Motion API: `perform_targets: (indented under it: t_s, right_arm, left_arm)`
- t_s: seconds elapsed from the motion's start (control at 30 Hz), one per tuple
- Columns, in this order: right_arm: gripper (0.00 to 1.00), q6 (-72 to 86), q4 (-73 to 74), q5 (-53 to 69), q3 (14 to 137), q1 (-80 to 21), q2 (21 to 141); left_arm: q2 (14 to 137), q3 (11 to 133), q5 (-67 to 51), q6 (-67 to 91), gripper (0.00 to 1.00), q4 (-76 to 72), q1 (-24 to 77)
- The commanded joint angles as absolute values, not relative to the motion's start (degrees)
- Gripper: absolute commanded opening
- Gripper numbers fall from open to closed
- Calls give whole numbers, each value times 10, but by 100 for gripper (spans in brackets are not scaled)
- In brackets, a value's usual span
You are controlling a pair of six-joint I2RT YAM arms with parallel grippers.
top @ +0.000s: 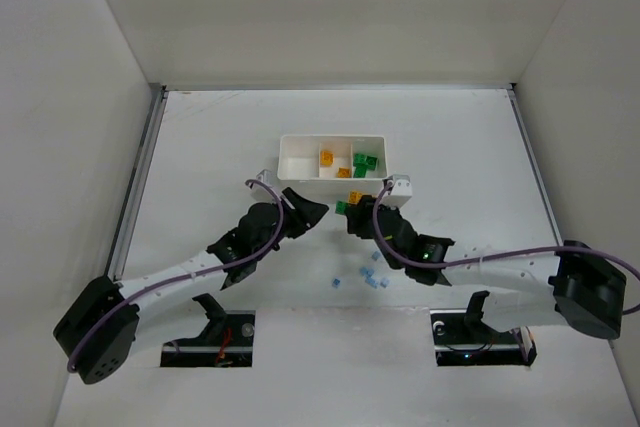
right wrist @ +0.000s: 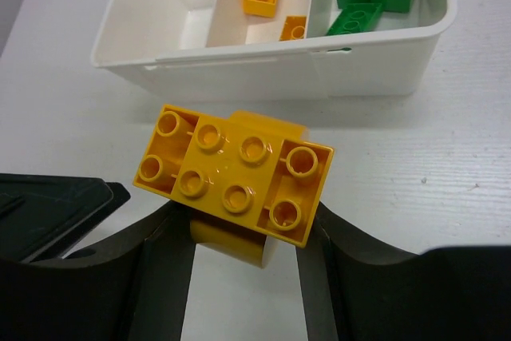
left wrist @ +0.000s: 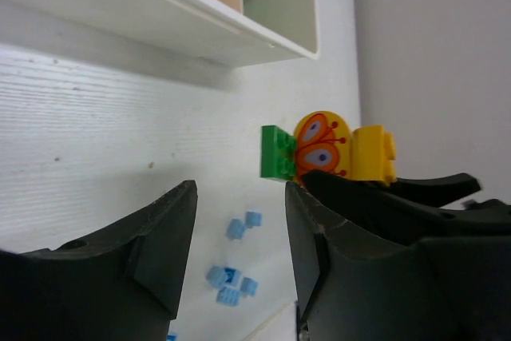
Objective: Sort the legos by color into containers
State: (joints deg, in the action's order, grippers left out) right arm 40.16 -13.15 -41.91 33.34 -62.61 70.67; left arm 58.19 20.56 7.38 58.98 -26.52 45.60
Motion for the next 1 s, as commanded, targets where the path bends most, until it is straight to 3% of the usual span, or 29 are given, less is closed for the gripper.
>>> perform_targets:
  t_s: [0.0, 0.13, 0.43, 0.7, 0.97]
  right_arm:
    - [38, 392, -195, -366, 328, -623, 690]
    - [37, 400, -216, -349, 319, -622, 677]
    - [37, 408, -226, -327, 318, -621, 665]
    - [37, 411, -226, -325, 309, -620, 632]
    - [37, 396, -193, -304, 291, -586, 530]
  left_arm:
    - [592, 209, 55, 639, 45, -347, 451]
    - [616, 208, 51, 650, 44, -378, 452]
    - [654, 224, 43, 650, 31, -405, 454]
    - [671, 222, 43, 645, 8, -414, 453]
    - [685, 228, 51, 631, 5, -409, 447]
